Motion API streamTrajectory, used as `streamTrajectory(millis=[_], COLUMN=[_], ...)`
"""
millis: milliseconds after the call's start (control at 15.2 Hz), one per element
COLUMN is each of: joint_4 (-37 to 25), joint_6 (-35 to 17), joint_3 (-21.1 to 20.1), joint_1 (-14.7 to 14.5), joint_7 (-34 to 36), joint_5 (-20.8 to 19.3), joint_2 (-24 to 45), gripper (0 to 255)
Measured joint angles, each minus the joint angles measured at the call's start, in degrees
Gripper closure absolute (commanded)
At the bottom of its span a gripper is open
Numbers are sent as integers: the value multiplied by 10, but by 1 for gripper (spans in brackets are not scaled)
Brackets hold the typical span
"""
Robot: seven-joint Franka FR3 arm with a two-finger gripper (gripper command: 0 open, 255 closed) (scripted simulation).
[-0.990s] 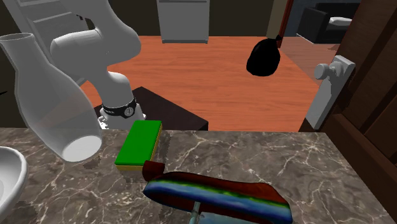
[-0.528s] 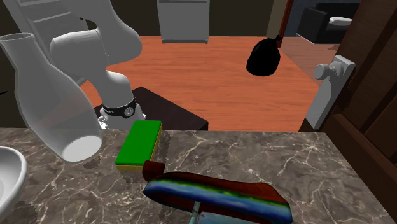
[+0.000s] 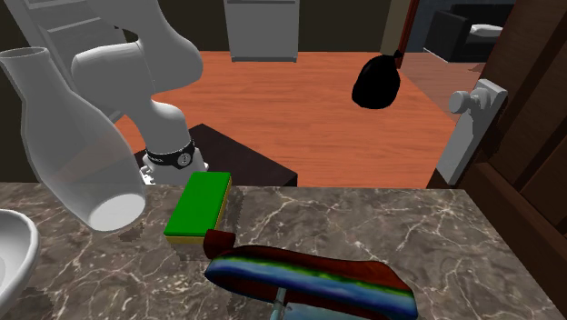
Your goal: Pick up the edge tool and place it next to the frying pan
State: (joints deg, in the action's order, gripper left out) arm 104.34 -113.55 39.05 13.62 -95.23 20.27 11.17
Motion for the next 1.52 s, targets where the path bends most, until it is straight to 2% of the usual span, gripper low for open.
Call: streamTrajectory(millis=[990,1386,1452,1518], joint_4=[63,65,65,65], joint_6=[-93,-99,-99,-99], joint_3=[-15,-17,-17,-17], joint_1=[11,12,12,12], joint_7=[-49,-53,-53,-53], joint_5=[51,57,57,57], joint_2=[48,54,54,54], gripper=[255,255,0,0])
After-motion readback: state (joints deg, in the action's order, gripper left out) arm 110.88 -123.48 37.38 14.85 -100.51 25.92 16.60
